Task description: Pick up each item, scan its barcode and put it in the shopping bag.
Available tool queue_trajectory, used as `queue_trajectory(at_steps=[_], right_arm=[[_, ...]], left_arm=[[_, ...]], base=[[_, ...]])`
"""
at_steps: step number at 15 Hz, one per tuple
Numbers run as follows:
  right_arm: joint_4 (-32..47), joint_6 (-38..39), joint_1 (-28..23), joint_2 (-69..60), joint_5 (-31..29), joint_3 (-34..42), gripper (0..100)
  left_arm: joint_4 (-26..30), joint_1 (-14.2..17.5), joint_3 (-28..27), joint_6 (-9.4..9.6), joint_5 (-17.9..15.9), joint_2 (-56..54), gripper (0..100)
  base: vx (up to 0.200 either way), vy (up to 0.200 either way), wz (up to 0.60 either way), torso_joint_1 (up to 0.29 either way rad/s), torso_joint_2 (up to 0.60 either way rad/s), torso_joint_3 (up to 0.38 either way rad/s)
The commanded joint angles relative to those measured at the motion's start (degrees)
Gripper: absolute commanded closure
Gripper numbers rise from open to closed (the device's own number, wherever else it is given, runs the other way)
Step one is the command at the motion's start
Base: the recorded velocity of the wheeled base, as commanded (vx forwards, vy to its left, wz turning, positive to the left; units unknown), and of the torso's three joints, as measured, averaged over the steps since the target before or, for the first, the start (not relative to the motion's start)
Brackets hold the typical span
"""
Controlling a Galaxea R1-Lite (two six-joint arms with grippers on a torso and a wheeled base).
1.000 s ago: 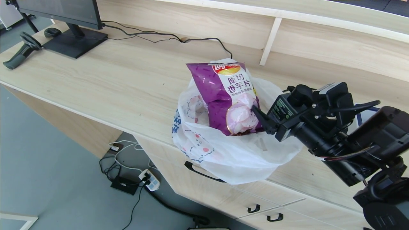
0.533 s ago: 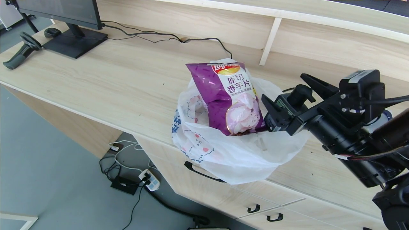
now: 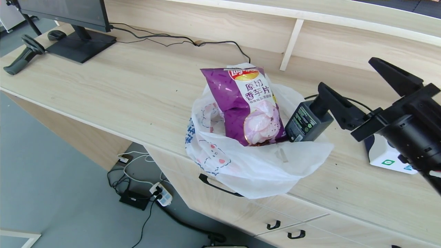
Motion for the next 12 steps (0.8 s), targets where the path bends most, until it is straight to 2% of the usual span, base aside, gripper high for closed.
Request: queue_trajectory(at_steps=[1,3,4,6,8,9,10,12], right_arm=[[7.39,-0.01,-0.07,-10.62,-0.46,-0.56,0],[23.65,-0.19,0.02,-21.61,-5.82,-4.08,0],[32.35,0.07,0.02,-27.32,-6.70,-3.73,0],[56.52,4.73,-0.07,-41.73,-6.88,-0.47,0],[74.98,7.37,-0.07,-48.77,-6.88,-1.00,0],[79.99,9.92,0.02,-50.96,-6.61,1.55,0],[81.22,11.50,0.10,-52.11,-6.35,6.12,0],[80.08,12.55,1.16,-53.51,-1.95,16.14,0]], left_arm=[[0.01,-0.01,0.00,0.08,0.01,-0.02,0],[-0.08,-0.01,0.00,-0.01,0.01,-0.02,0],[-0.08,-0.01,0.00,-0.10,0.01,-0.02,0],[-0.08,-0.01,0.00,-0.01,0.01,-0.02,0],[0.01,0.07,0.00,-0.01,0.01,-0.02,0],[0.01,-0.01,0.00,-0.01,0.01,-0.02,0],[0.01,-0.01,0.00,-0.01,0.01,-0.02,0],[0.01,-0.01,0.00,-0.01,0.01,-0.02,0]], base=[[0.000,0.000,0.00,0.000,0.00,0.000],[0.000,0.000,0.00,0.000,0.00,0.000],[0.000,0.000,0.00,0.000,0.00,0.000],[0.000,0.000,0.00,0.000,0.00,0.000],[0.000,0.000,0.00,0.000,0.00,0.000],[0.000,0.000,0.00,0.000,0.00,0.000],[0.000,0.000,0.00,0.000,0.00,0.000],[0.000,0.000,0.00,0.000,0.00,0.000]])
